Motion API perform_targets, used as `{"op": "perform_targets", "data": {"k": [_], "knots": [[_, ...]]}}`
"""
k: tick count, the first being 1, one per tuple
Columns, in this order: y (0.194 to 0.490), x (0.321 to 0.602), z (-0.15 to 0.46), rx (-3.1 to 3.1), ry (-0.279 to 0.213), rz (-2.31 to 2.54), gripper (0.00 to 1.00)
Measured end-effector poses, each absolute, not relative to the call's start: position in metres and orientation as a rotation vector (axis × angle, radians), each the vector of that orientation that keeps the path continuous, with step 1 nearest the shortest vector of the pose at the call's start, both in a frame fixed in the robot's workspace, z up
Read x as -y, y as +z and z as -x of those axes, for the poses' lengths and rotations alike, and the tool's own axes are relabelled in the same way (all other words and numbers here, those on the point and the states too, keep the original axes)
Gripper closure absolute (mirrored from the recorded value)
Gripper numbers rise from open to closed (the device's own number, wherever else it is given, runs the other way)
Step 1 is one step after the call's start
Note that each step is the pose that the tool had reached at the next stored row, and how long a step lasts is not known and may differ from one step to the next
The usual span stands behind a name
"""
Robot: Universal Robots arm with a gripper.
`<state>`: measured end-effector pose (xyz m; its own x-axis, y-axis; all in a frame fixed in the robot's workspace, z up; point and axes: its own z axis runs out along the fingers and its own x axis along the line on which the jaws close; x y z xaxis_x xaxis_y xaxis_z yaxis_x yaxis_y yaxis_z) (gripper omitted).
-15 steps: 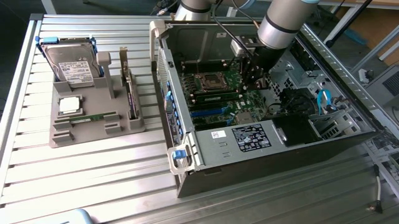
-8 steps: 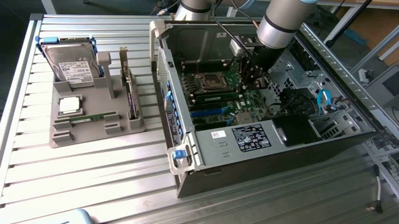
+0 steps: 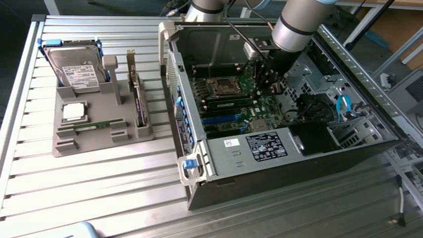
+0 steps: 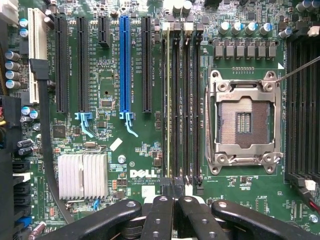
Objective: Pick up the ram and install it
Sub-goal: 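Press down the ram until it locks into place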
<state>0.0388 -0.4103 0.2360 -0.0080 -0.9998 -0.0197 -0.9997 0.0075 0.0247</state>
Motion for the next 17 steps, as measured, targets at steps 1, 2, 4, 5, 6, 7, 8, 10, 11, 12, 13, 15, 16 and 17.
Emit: {"op": "perform_targets", "data": {"k": [1, 2, 4, 5, 6, 7, 8, 10, 11, 12, 13, 15, 16, 17], "knots": [[0.2357, 0.4103, -0.0388, 2.227, -0.049, -2.210, 0.90], [0.2354, 0.4102, -0.0388, 2.227, -0.049, -2.210, 0.90], [0.2353, 0.4102, -0.0388, 2.227, -0.049, -2.210, 0.90], [0.2353, 0.4103, -0.0387, 2.227, -0.049, -2.210, 0.90], [0.2353, 0.4103, -0.0387, 2.227, -0.049, -2.210, 0.90], [0.2352, 0.4102, -0.0388, 2.228, -0.049, -2.210, 0.90], [0.2348, 0.4102, -0.0387, 2.228, -0.049, -2.210, 0.90], [0.2342, 0.4102, -0.0388, 2.227, -0.049, -2.210, 0.90], [0.2341, 0.4103, -0.0388, 2.227, -0.049, -2.210, 0.90], [0.2340, 0.4103, -0.0388, 2.227, -0.049, -2.210, 0.90], [0.2339, 0.4102, -0.0388, 2.227, -0.049, -2.210, 0.90], [0.2338, 0.4102, -0.0388, 2.228, -0.049, -2.210, 0.90], [0.2338, 0.4102, -0.0388, 2.228, -0.049, -2.210, 0.90], [0.2338, 0.4102, -0.0388, 2.227, -0.049, -2.210, 0.90]]}}
